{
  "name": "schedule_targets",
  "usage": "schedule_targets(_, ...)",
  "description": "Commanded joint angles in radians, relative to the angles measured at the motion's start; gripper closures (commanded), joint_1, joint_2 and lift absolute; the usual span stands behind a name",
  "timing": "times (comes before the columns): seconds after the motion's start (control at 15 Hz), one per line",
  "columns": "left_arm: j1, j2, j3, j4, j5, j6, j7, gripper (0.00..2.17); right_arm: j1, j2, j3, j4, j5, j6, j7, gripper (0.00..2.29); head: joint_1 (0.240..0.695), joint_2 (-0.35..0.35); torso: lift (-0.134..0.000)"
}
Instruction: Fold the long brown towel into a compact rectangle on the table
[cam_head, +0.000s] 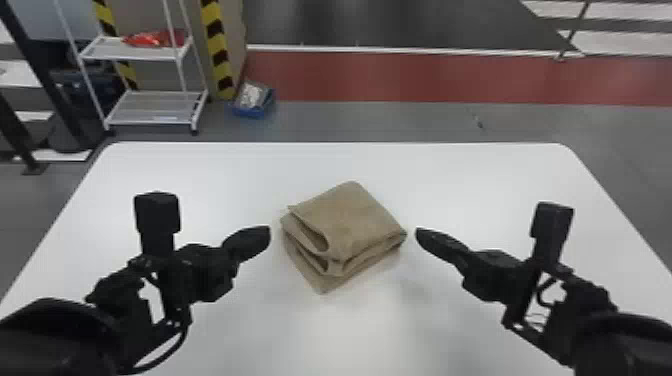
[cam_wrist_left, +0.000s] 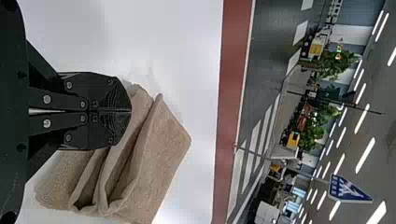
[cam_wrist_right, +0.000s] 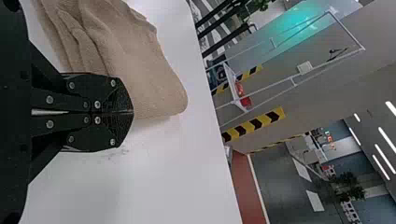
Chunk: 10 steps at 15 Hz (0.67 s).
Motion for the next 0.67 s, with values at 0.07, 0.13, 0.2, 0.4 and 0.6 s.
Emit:
schedule_targets(0.07, -0.012, -0.009, -0.004, 0.041, 0.006, -0.038, 0.0, 2.07, 0.046, -0.007, -0.003, -0.008, -0.01, 0.005, 0.022, 2.24, 0.695, -0.033, -0.124)
schedule_targets(0.13, -0.015, -0.01, -0.007, 0.041, 0.006, -0.038, 0.0, 2.07, 0.028, -0.007, 0.015, 0.023, -0.01, 0.005, 0.025, 2.24, 0.695, -0.033, -0.124)
schedule_targets(0.2, -0.018, -0.01, -0.009, 0.041, 0.006, -0.038, 0.0, 2.07, 0.011, -0.004, 0.037, 0.051, 0.002, -0.001, 0.024, 2.24, 0.695, -0.032, -0.124)
schedule_targets(0.4, -0.021, -0.009, -0.009, 0.041, 0.008, -0.038, 0.0, 2.07, -0.077, 0.001, 0.069, 0.177, 0.034, -0.063, 0.002, 2.24, 0.695, -0.013, -0.124)
schedule_targets(0.6, -0.021, -0.006, -0.007, 0.044, 0.006, -0.038, 0.0, 2.07, -0.178, 0.006, 0.096, 0.33, 0.045, -0.207, -0.021, 2.24, 0.695, -0.01, -0.124)
